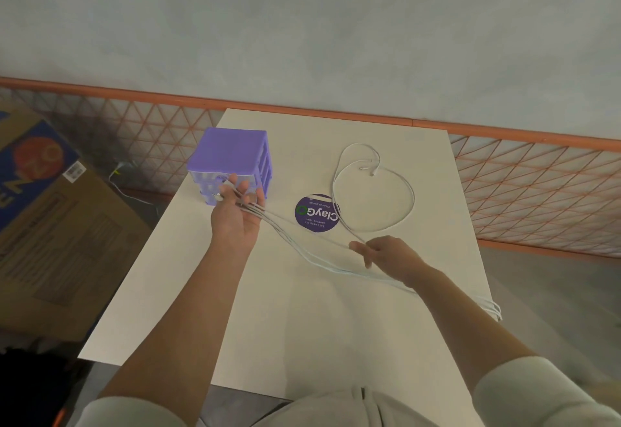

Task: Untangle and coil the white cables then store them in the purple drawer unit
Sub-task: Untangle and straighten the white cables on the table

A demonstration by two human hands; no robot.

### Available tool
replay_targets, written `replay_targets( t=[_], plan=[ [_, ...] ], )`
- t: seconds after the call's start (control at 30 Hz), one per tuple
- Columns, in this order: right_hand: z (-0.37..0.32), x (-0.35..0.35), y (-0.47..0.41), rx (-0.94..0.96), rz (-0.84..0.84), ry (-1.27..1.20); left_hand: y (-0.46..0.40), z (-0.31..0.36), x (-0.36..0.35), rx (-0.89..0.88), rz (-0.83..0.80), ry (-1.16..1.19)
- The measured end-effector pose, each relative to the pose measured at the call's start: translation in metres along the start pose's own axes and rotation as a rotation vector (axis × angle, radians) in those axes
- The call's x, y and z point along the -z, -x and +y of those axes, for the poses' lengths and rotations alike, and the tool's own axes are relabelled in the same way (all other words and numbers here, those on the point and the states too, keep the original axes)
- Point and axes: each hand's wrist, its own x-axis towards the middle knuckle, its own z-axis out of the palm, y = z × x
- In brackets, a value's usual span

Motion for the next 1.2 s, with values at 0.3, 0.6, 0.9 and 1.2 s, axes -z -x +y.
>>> replay_targets(
  t=[0.3,0.6,0.9,1.2],
  plan=[
    [0.01,-0.012,0.002,0.031,-0.016,-0.4,-0.003,0.006,0.006,0.003,0.004,-0.005],
    [0.031,-0.002,0.013,-0.174,0.263,-0.001,-0.004,0.023,0.02,-0.064,0.081,-0.166],
    [0.025,-0.015,0.018,-0.065,0.148,-0.203,-0.012,0.031,0.026,-0.078,0.139,-0.072],
    [-0.061,-0.009,0.01,0.265,0.148,-0.072,0.01,-0.004,0.002,-0.218,-0.118,-1.163]
  ],
)
